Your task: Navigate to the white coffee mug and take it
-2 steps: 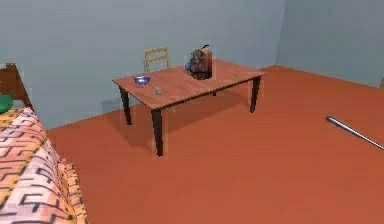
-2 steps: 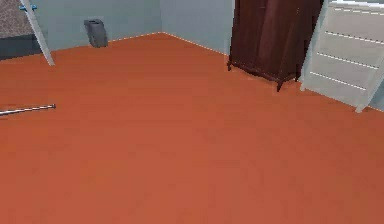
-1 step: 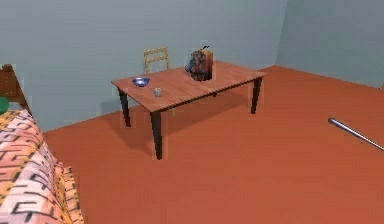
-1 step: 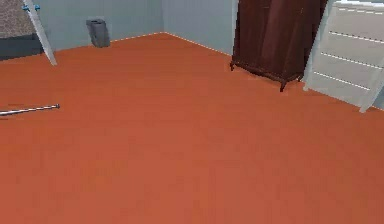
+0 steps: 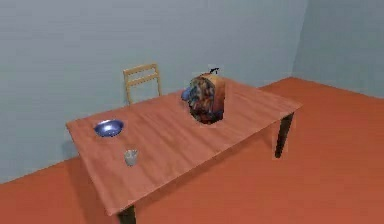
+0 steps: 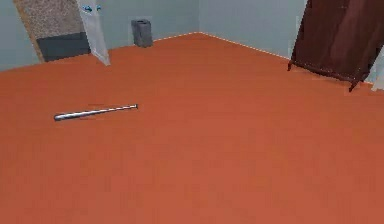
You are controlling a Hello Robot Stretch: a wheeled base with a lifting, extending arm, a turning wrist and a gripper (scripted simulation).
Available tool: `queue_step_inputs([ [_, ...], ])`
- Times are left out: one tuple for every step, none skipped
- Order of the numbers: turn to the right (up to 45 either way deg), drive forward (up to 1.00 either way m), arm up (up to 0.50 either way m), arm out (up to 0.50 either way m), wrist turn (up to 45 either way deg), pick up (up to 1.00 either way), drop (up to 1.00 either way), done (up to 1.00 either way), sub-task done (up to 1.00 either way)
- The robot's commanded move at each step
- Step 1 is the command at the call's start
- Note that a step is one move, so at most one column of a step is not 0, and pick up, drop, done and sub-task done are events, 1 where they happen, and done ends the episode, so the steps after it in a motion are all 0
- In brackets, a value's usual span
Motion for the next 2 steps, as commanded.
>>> queue_step_inputs([
  [0.0,0.10,0.00,0.00,0.0,0.00,0.00,0.00,0.00],
  [-45.0,0.00,0.00,0.00,0.0,0.00,0.00,0.00,0.00],
])
